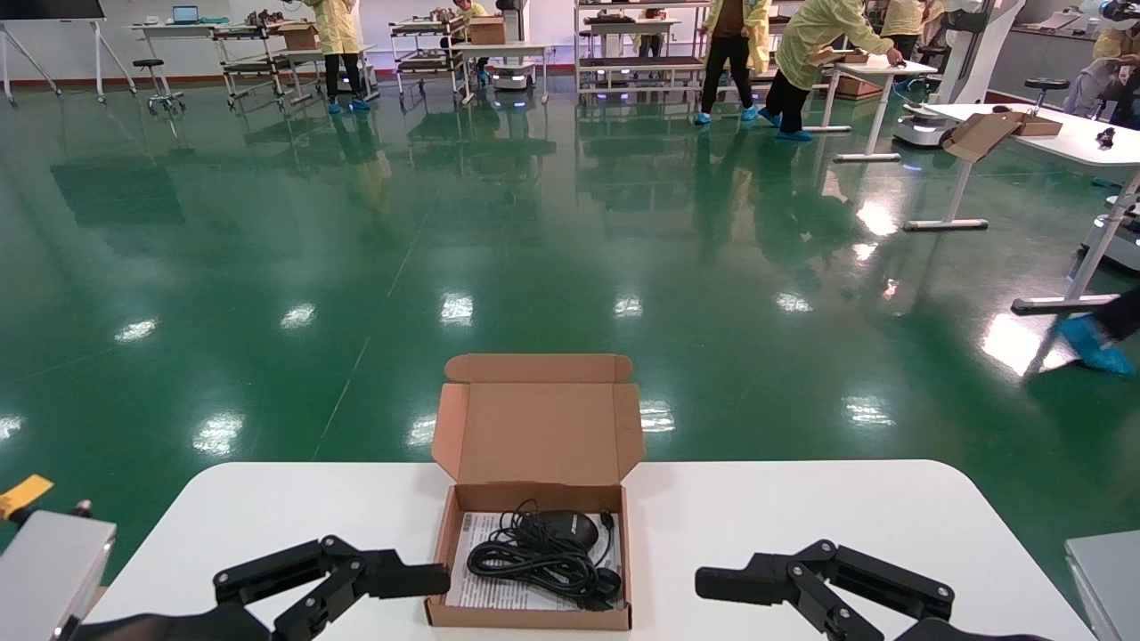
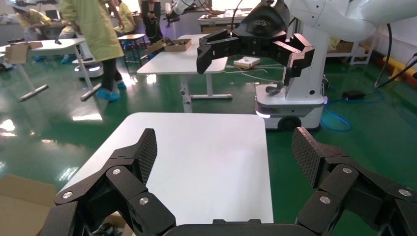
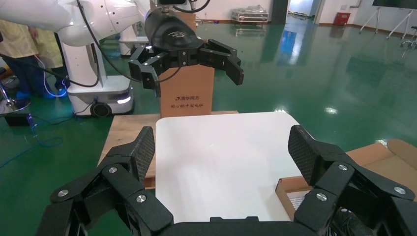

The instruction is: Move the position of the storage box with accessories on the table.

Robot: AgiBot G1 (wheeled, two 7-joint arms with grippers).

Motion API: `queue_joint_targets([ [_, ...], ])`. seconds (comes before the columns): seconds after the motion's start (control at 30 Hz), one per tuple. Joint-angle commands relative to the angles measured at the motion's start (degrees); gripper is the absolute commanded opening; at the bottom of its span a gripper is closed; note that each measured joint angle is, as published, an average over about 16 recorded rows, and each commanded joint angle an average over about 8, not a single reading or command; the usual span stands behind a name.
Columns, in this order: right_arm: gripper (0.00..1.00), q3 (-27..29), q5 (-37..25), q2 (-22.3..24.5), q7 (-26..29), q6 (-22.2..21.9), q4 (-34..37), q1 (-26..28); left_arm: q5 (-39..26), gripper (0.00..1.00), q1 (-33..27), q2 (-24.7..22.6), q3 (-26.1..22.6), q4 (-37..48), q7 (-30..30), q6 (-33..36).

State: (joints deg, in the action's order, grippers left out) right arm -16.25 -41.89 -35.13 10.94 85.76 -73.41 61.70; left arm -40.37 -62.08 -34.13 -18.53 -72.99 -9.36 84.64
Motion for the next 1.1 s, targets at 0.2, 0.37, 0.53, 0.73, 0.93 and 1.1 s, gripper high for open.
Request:
queue_joint_targets([
  [0.2, 1.0, -0.51, 0.06, -0.54, 0.55, 0.55, 0.42, 0.24, 0.0, 1.0, 0.0, 0.0, 0.0, 0.01, 0.0, 0.0],
  [0.37, 1.0, -2.36, -1.26, -1.96, 2.64, 1.41, 1.99, 2.13, 0.0, 1.0, -0.01, 0.0, -0.01, 0.02, 0.01, 0.01],
  [0.53, 1.0, -5.35, -5.72, -3.18, 6.23, 2.35, 3.39, 7.0, 0.01, 1.0, -0.02, 0.0, -0.02, 0.02, 0.01, 0.01],
  [0.73, 1.0, -11.03, -13.91, -7.72, 13.15, 3.67, 10.29, 18.17, 0.01, 1.0, -0.02, 0.0, -0.03, 0.03, 0.02, 0.01],
  [0.93, 1.0, -19.02, -24.16, -15.83, 20.18, 4.21, 23.97, 31.44, 0.02, 1.0, -0.02, 0.0, -0.04, 0.03, 0.02, 0.01],
  [1.1, 1.0, -24.41, -31.82, -23.59, 20.35, 2.09, 37.64, 38.67, 0.02, 1.0, -0.03, 0.01, -0.05, 0.03, 0.03, 0.0],
])
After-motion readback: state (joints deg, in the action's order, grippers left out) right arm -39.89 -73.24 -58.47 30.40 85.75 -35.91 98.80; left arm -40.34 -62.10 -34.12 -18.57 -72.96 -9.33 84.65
